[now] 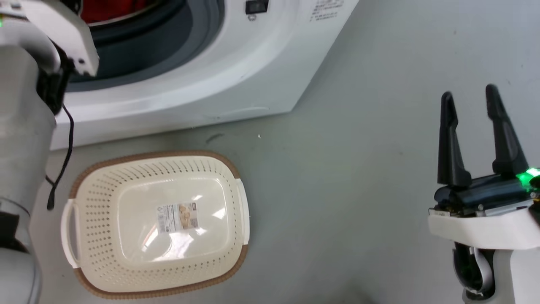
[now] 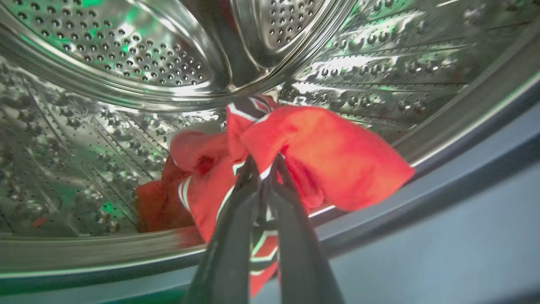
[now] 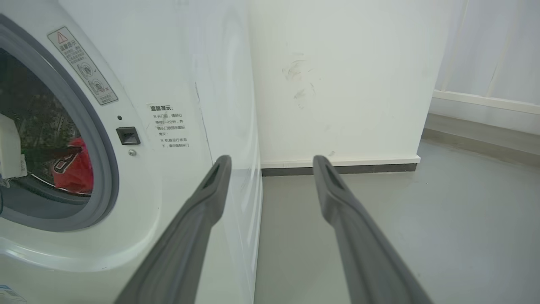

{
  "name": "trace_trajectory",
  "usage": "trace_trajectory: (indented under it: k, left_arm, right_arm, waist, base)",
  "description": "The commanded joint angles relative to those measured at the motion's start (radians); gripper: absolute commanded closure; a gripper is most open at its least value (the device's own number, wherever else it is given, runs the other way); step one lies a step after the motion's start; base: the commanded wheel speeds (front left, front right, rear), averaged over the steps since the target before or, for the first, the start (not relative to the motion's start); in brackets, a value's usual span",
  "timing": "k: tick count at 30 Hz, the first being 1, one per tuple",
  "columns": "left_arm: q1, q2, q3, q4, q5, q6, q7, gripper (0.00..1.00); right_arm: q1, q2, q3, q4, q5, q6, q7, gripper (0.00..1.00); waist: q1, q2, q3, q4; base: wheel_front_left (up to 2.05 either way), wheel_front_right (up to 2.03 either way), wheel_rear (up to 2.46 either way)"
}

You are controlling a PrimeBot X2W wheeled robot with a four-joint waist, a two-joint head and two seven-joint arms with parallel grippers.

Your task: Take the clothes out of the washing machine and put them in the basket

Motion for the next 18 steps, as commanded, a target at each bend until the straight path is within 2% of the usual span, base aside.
trace_trajectory:
  k: [1, 12, 18]
  left_arm:
    - [0.044, -0.001, -0.016, -0.014, -0.013, -0.001, -0.034, 1.00]
    - [0.257, -0.029, -0.049, -0.099, -0.051, 0.000, -0.129, 1.00]
    - [0.408, -0.031, -0.004, -0.271, -0.004, 0.043, -0.132, 1.00]
  right_arm:
    - [0.024, 0.001, 0.000, 0.010, -0.010, -0.001, -0.002, 0.00]
    - [0.106, 0.001, 0.007, 0.041, -0.034, -0.001, -0.002, 0.00]
    - [0.148, 0.001, 0.010, 0.052, -0.043, -0.001, -0.002, 0.00]
  waist:
    - [0.0001, -0.0001, -0.068, 0.021]
    - [0.0001, -0.0001, -0.222, 0.076]
    - [0.0001, -0.0001, -0.289, 0.106]
  base:
    - [0.00, 0.00, 0.00]
    - [0.00, 0.00, 0.00]
    - [0.00, 0.00, 0.00]
